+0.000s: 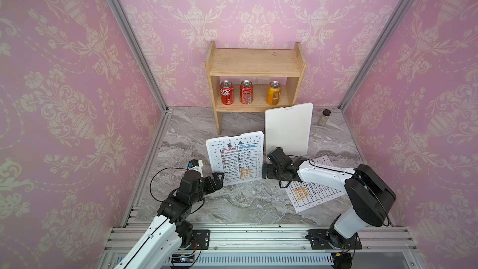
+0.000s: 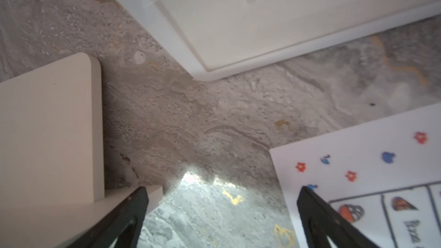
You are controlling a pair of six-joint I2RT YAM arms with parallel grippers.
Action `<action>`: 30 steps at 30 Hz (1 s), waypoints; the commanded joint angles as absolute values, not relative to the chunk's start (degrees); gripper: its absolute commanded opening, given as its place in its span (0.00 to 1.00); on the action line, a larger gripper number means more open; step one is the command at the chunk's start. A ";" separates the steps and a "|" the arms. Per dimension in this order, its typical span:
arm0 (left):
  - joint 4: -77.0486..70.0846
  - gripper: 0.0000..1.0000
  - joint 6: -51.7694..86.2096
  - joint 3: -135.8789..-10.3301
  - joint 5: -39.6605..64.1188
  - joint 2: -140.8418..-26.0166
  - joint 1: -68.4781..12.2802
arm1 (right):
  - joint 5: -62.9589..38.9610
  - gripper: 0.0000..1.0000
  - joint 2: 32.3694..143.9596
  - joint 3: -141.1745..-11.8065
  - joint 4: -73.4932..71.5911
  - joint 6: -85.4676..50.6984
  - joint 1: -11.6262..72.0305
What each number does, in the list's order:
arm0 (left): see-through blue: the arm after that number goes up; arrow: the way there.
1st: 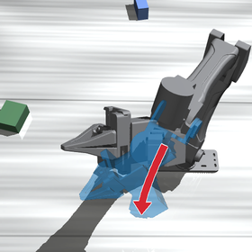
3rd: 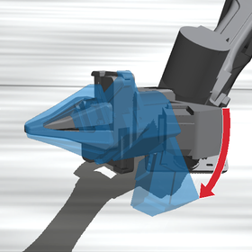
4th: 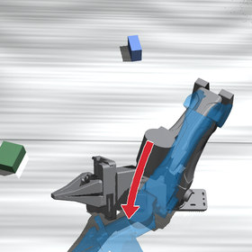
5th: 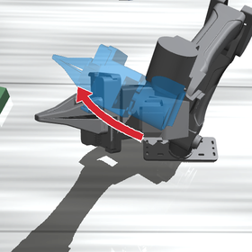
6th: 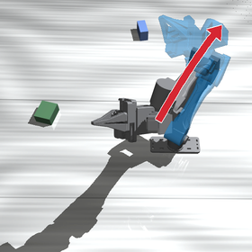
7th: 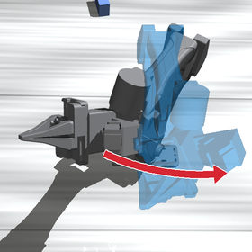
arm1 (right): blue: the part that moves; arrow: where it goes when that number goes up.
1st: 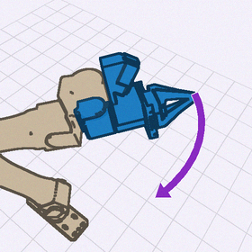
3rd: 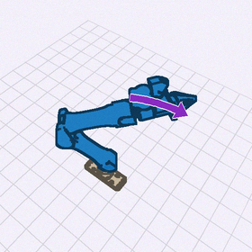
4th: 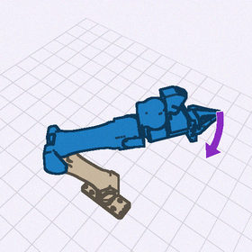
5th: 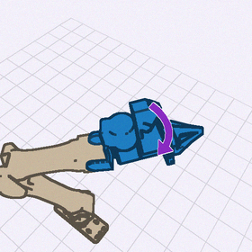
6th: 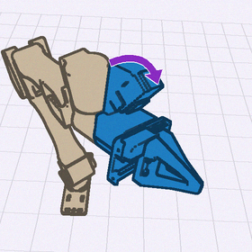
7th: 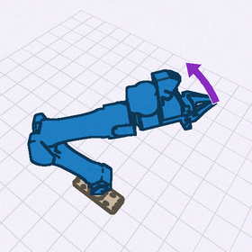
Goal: Insert the menus into the narrow rack
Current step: Move the narrow rack to the center of the board.
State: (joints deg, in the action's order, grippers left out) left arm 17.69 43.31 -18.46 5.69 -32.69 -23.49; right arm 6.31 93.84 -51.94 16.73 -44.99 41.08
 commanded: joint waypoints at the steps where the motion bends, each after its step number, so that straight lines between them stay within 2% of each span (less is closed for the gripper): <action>1: 20.17 0.99 41.06 -19.82 2.67 -34.43 -23.73 | 5.49 1.00 97.72 -56.37 15.21 -46.27 42.39; 12: 11.13 0.99 38.97 -20.56 4.76 -44.02 -17.36 | 5.22 1.00 107.21 -69.12 16.58 -45.63 43.38; 22: 0.07 0.99 35.98 -23.25 7.97 -57.65 -11.65 | 5.52 1.00 115.48 -82.58 21.53 -43.41 43.28; 30: -2.07 0.99 32.30 -28.33 10.61 -64.42 -8.22 | 7.63 1.00 109.55 -80.86 24.98 -41.06 43.27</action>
